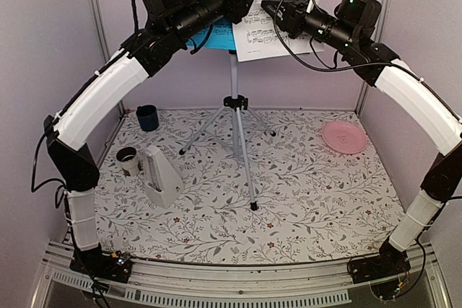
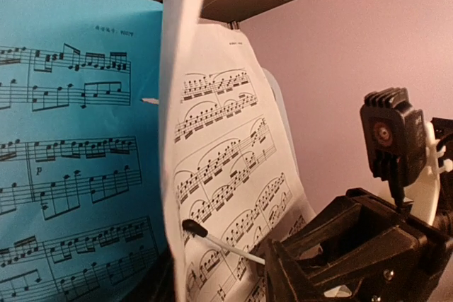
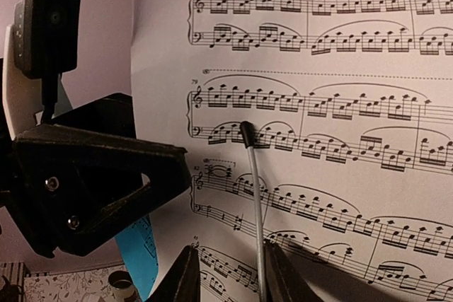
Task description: Set up the instrument practice props
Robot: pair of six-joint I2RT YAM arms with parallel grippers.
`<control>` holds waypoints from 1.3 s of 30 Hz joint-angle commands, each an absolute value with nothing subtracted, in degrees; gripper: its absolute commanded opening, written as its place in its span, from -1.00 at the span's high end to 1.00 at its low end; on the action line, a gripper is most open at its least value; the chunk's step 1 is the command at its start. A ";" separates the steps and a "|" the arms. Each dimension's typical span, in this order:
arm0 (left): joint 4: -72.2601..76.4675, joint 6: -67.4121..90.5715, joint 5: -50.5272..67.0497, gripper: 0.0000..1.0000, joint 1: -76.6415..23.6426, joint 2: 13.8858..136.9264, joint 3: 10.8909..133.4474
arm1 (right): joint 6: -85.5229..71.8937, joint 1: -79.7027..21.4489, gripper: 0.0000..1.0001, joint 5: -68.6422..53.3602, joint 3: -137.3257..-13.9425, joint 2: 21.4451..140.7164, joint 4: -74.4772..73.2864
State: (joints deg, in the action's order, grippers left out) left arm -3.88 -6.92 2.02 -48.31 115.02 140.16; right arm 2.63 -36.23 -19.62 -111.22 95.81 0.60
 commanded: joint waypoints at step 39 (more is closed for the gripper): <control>4.44 3.42 -6.56 -0.08 -52.08 85.82 90.17 | -20.73 -14.95 -0.03 -33.53 -81.70 78.38 9.28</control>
State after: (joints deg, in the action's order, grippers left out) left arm 2.66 0.86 -5.50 -51.22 85.30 89.08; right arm -17.26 -15.33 -28.88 -81.76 77.32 5.10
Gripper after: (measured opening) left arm 0.539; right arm 0.516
